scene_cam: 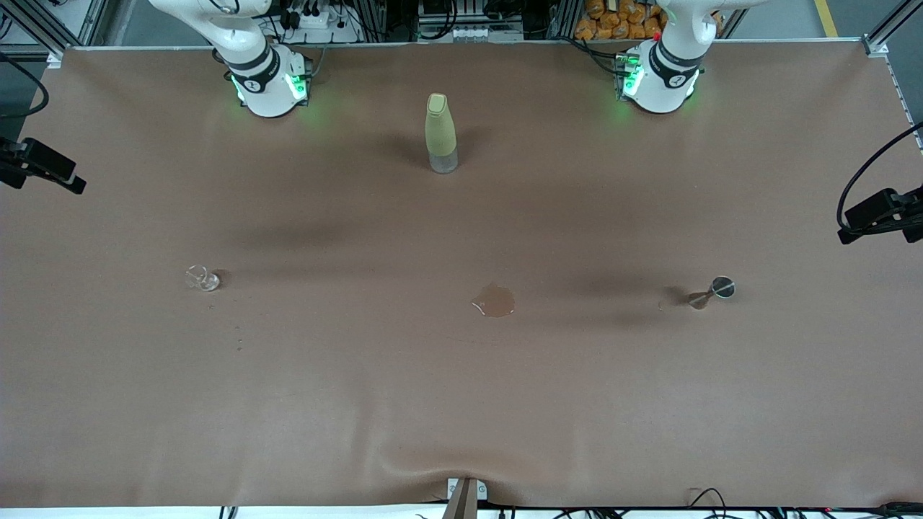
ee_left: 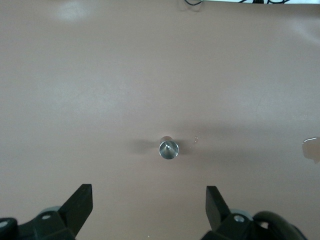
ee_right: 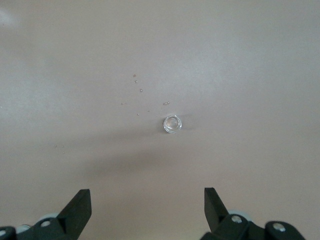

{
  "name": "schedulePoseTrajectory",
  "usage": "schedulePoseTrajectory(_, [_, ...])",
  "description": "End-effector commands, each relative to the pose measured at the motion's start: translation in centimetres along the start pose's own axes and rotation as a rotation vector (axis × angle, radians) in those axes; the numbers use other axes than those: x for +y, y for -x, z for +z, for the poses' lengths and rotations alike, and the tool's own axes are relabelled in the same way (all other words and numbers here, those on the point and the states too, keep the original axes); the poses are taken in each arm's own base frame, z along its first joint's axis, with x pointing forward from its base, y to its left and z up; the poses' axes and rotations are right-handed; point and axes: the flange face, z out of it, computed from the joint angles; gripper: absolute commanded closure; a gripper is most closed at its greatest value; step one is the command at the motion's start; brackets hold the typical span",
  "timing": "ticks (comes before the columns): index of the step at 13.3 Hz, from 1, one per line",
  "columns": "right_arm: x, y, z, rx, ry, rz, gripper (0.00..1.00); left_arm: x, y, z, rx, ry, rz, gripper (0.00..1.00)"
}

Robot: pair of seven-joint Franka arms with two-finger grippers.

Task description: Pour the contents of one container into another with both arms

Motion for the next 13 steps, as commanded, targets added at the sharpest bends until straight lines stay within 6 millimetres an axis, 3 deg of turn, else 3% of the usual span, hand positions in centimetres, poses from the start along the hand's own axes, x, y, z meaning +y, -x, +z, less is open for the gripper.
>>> schedulePoseTrajectory(1, [0.0,0.3,0.4,-0.010,0.014,0.000,0.00,0.0,0.1,0.4,-0.016,-0.020,0.016,0.00])
schedulePoseTrajectory(6, [0.3,0.1,0.8,-0.019,0.027,0.011,0.00,-0.3,-0.2,2.1,-0.045,-0.022,-0.003,0.00])
schedulePoseTrajectory(10, [1.6,0.0,1.7,-0.057,0.024,0.025,0.00,-0.3,-0.5,2.6,-0.048,-0.024,0.000,0.00])
schedulePoseTrajectory(13, [1.4,-0.5,2.4,-0.066,0.027,0.000,0.00,-0.1,-0.6,2.6,-0.045,-0.024,0.000,0.00])
